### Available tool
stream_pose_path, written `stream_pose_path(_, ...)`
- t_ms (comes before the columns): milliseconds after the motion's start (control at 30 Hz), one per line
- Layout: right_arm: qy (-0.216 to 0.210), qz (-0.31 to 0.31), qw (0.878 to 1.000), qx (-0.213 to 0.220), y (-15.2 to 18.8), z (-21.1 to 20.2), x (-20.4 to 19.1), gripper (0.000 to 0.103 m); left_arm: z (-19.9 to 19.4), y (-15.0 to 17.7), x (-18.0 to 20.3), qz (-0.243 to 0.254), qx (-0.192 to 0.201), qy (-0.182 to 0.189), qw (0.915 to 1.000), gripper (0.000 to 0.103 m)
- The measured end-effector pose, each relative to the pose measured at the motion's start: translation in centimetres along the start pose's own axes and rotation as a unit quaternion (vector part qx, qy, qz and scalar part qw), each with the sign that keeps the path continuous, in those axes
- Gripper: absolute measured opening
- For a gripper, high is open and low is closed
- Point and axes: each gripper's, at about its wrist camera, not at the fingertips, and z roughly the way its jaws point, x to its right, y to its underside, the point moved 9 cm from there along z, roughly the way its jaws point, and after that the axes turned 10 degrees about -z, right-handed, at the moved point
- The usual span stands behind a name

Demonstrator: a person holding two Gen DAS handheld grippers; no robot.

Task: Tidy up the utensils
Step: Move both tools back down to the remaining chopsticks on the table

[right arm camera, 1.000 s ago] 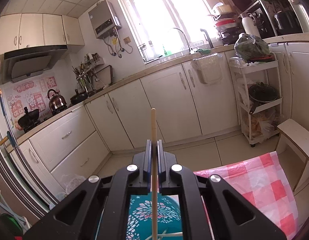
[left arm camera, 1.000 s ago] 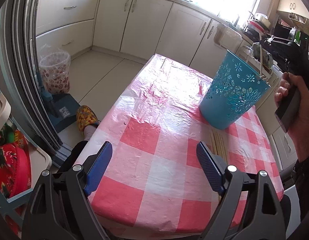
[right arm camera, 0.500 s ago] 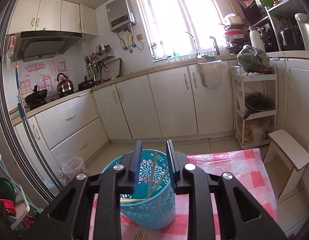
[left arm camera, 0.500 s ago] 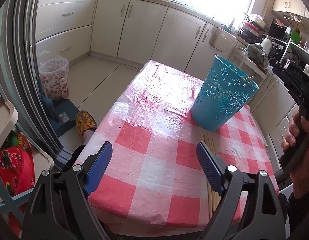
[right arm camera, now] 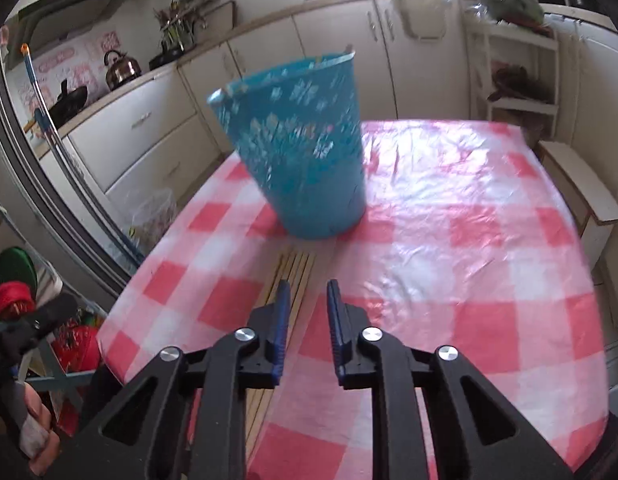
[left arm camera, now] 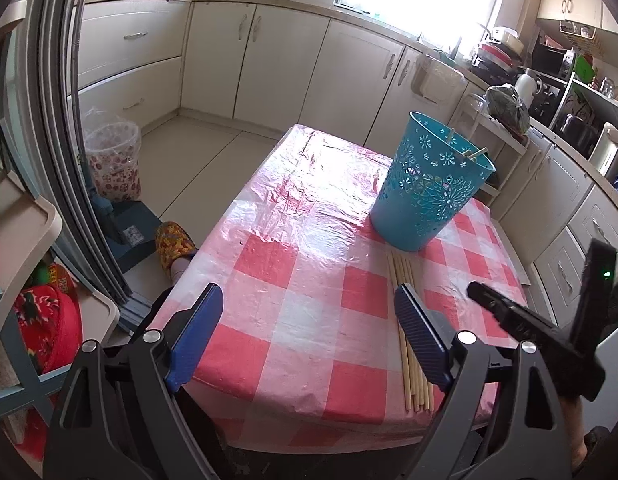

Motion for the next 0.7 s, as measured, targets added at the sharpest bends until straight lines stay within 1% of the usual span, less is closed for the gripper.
stream_pose_path(133, 0.004, 0.006, 1.0, -0.03, 0.4, 2.9, -0.8, 0.015, -0.7, 0.2, -0.5, 0.003, 0.001, -0.001, 1.0, 0.084)
stream_pose_path(267, 0.017, 0.003, 0.999, -0.046, 0.4, 4.5, -1.0, 0.015, -0.8, 0.2, -1.3, -0.007, 0.001, -0.004, 1.0, 0.084)
stream_pose_path(500, 0.021, 0.002, 0.998, -0.063, 1.2, 5.3, -0.6, 0.015, -0.5, 0.3, -1.5, -0.009, -0.004, -0.005, 0.9999, 0.084)
stream_pose_path(600, 0.02, -0.005, 0.997, -0.073, 1.4, 5.7, -0.8, 0.015, -0.3, 0.5, -1.5, -0.009, -0.006, -0.005, 0.9999, 0.084)
stream_pose_path(700, 0.027, -0.017, 0.997, -0.075, 1.5, 5.9, -1.0, 0.014, -0.1, 0.7, -1.5, -0.009, -0.009, -0.006, 0.9999, 0.084)
